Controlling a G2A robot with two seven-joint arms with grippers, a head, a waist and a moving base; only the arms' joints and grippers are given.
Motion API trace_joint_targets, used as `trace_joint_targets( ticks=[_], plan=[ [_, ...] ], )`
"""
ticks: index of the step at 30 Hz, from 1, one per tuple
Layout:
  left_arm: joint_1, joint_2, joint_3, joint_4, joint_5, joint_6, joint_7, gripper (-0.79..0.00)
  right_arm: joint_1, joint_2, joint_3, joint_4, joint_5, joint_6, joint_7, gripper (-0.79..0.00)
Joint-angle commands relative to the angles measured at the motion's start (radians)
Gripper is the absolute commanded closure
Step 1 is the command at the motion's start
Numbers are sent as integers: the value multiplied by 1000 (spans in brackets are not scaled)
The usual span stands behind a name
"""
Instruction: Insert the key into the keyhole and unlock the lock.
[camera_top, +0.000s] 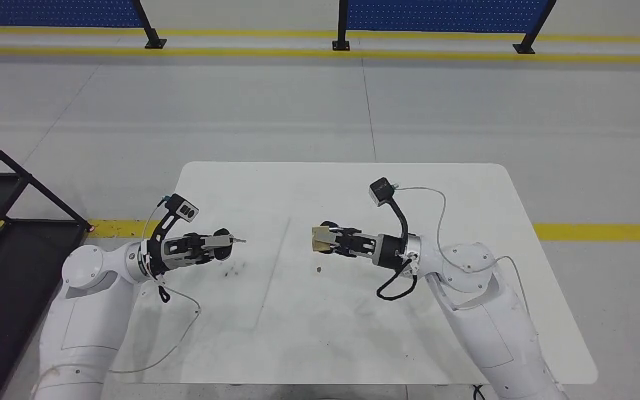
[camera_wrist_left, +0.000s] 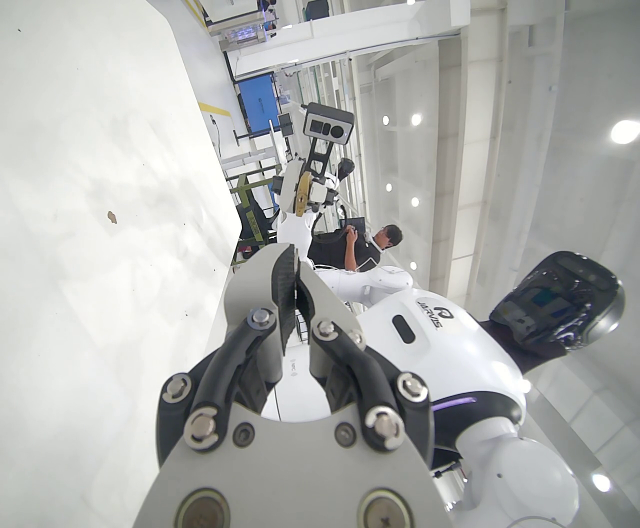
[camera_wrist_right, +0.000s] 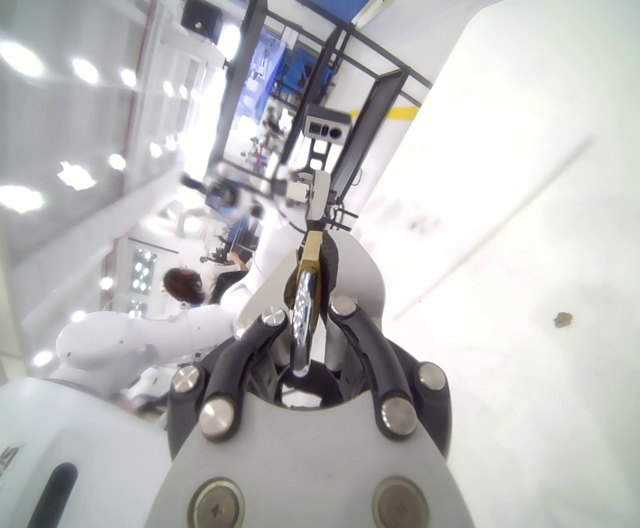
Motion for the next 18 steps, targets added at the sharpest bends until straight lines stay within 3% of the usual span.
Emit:
trace_joint_targets(
  ticks=[1,10,18],
  plan=[
    [0,0,0,0,0,0,0,0,0,0,0,0,0,0,0,0],
    [0,0,0,0,0,0,0,0,-8,1,3,6,-13,-1,-25,0],
    [0,0,0,0,0,0,0,0,-47,-1,4,78,95,-113,-88,0]
  ],
)
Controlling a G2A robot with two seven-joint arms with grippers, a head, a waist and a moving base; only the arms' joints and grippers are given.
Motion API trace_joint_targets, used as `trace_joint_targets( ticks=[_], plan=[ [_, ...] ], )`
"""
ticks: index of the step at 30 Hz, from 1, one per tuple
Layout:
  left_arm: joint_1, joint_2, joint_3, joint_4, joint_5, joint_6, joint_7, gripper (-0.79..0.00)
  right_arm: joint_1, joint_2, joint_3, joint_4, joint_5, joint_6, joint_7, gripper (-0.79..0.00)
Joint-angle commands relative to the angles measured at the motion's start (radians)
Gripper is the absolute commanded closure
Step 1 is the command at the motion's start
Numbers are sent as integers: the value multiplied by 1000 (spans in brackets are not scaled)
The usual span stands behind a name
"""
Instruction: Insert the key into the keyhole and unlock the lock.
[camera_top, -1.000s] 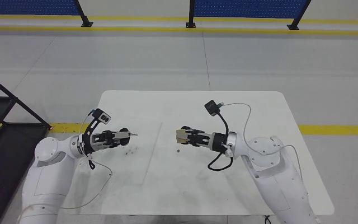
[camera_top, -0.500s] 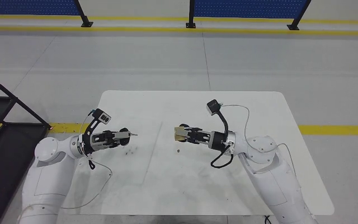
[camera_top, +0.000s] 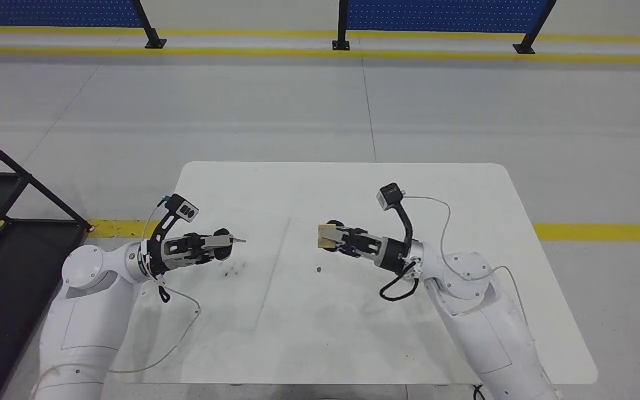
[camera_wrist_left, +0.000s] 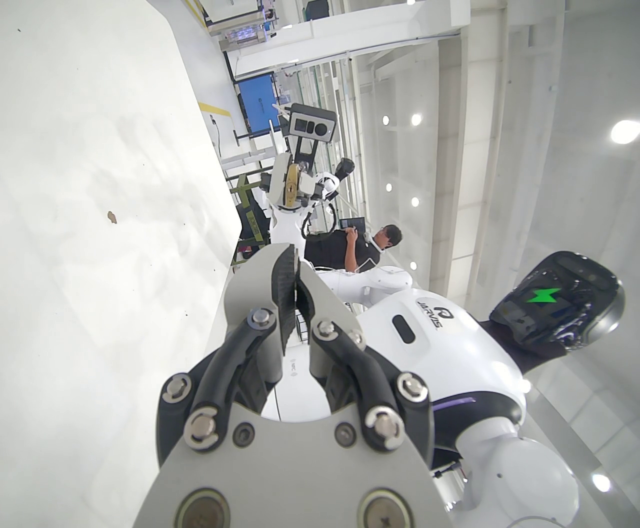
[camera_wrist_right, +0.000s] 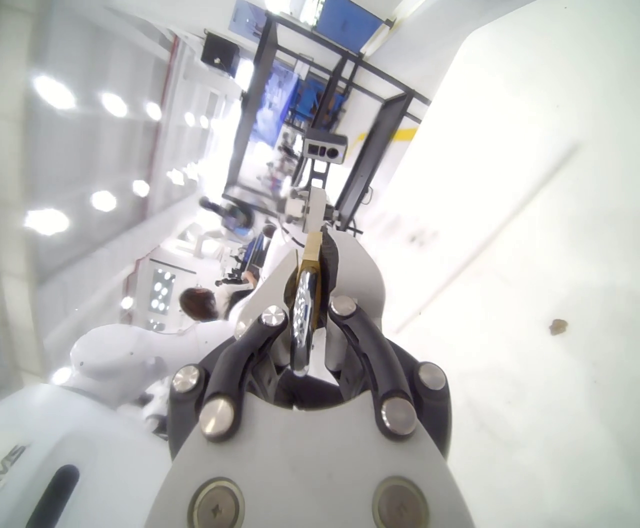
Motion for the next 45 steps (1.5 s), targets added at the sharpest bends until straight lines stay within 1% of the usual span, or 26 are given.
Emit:
trace_joint_targets(
  ticks=[1,7,11,16,20,25,30,35,39,41,45],
  plan=[
    [0,0,0,0,0,0,0,0,-4,-1,-2,15,36,-22,-9,0],
    [0,0,0,0,0,0,0,0,2,-1,-3,62,108,-64,2,0],
    [0,0,0,0,0,0,0,0,10,0,-3,91,123,-81,8,0],
    [1,0,2,-4,2,0,7,0,10,0,-3,91,123,-81,8,0],
    [42,-2,46,-101,36,-2,34,0,10,0,-3,91,123,-81,8,0],
    [80,-5,99,-190,40,10,57,0,10,0,-3,91,123,-81,8,0],
    [114,-8,122,-229,10,-10,112,0,10,0,-3,91,123,-81,8,0],
    [133,-11,133,-240,-9,-47,180,0,10,0,-3,91,123,-81,8,0],
    [141,-11,140,-244,-7,-56,215,0,-14,2,-8,74,100,-78,-31,0],
    [146,-12,142,-243,0,-68,253,0,-27,3,-13,64,96,-81,-44,0],
    [152,-14,155,-238,5,-93,288,0,-49,3,-25,43,78,-86,-73,0]
  ],
)
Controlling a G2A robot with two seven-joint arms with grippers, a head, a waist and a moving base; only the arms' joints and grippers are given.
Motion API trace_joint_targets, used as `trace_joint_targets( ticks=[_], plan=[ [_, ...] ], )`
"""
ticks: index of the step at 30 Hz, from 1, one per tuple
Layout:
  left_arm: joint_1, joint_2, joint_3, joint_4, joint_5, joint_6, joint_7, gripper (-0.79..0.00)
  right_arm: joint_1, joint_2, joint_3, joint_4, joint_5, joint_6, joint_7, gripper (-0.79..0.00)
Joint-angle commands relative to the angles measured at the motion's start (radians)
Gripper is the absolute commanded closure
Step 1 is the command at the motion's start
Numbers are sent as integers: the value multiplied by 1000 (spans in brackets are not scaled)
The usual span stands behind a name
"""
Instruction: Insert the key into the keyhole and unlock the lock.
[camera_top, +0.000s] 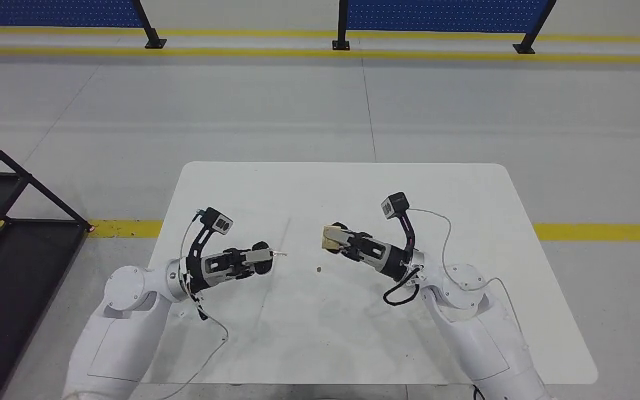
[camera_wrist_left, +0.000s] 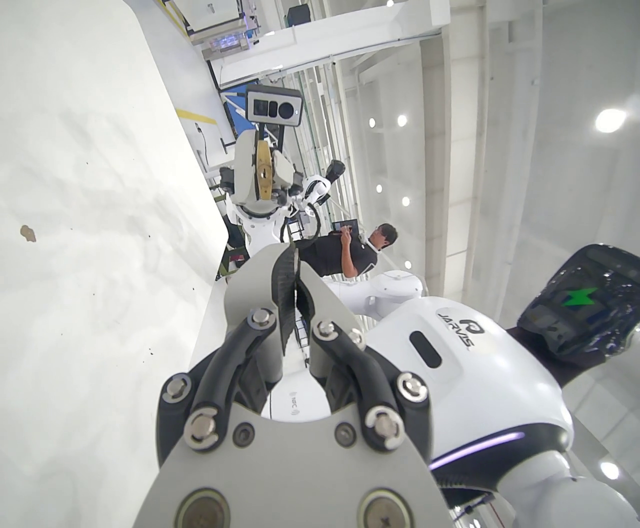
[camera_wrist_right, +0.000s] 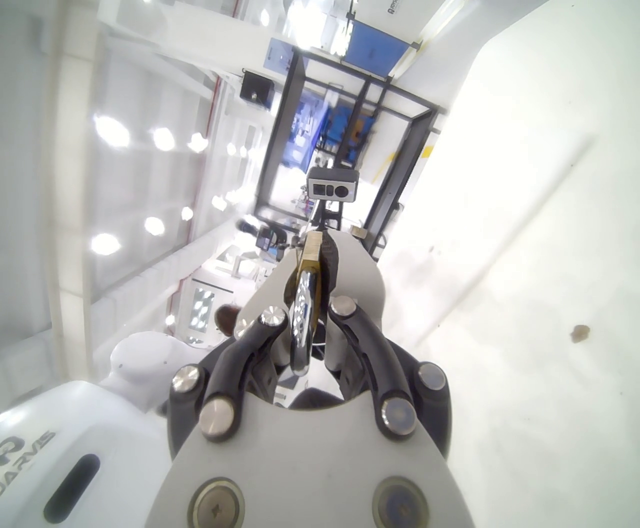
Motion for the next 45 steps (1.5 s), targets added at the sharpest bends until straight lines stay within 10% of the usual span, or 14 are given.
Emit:
trace_joint_targets(
  ticks=[1,45],
  plan=[
    [2,-1,5,2,11,-17,19,0,-11,0,-9,-13,-7,-1,-13,0],
    [39,-9,92,-70,170,-143,255,0,-32,5,-55,-38,27,-4,7,0]
  ],
)
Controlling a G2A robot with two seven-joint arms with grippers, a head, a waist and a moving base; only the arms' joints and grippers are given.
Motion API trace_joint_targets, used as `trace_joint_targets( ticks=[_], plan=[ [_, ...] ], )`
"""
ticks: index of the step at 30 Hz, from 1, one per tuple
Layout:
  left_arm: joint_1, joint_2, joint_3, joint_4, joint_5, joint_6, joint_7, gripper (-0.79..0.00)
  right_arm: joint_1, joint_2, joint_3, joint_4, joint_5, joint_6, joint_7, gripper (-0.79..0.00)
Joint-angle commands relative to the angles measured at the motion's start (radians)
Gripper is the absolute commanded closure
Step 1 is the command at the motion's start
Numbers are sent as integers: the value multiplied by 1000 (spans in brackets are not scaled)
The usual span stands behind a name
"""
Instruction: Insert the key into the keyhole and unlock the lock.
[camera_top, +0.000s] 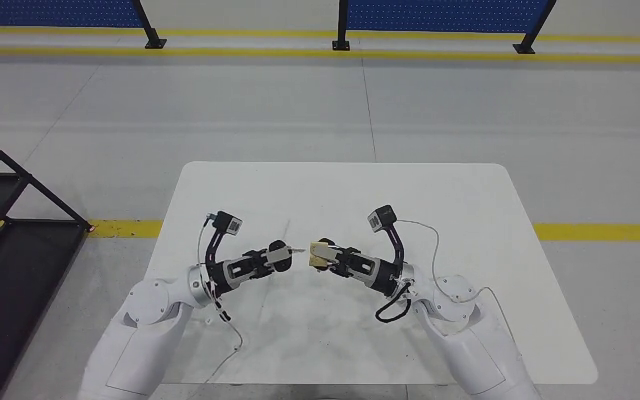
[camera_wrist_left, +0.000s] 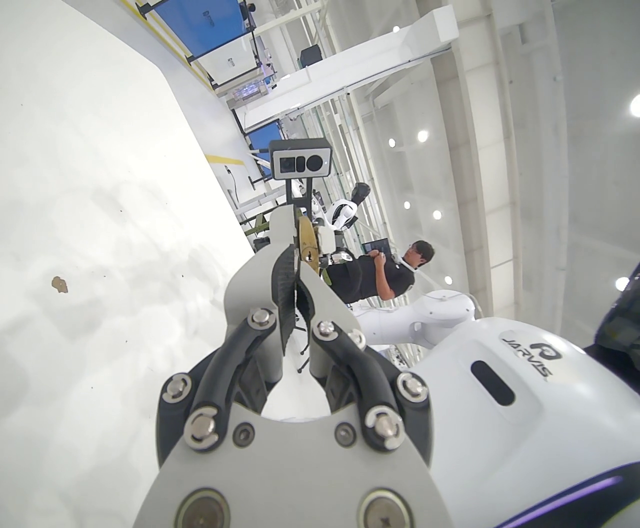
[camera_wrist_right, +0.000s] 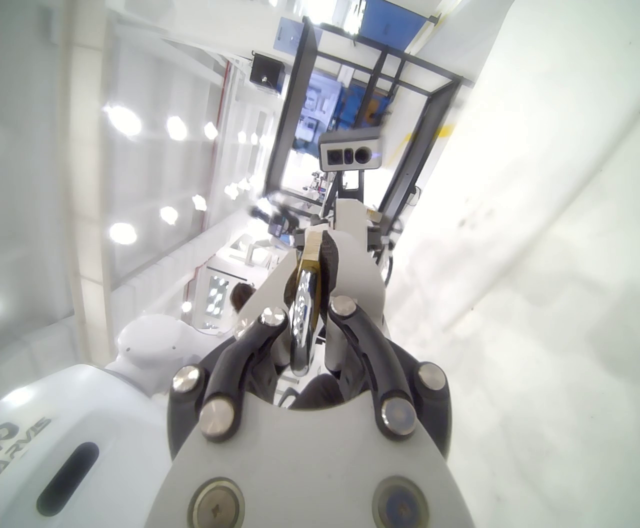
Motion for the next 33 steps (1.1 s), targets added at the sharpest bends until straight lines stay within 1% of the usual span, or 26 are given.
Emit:
trace_joint_targets(
  ticks=[1,6,8,21,33],
  plan=[
    [1,-1,6,-3,2,-3,7,0,0,0,0,0,0,0,0,0],
    [8,-1,18,-15,1,-5,12,0,0,0,0,0,0,0,0,0],
    [9,0,24,-20,-18,-1,-2,0,0,0,0,0,0,0,0,0],
    [17,2,19,-26,16,-12,52,0,0,0,0,0,0,0,0,0],
    [40,7,16,-59,19,-14,50,0,0,0,0,0,0,0,0,0]
  ],
)
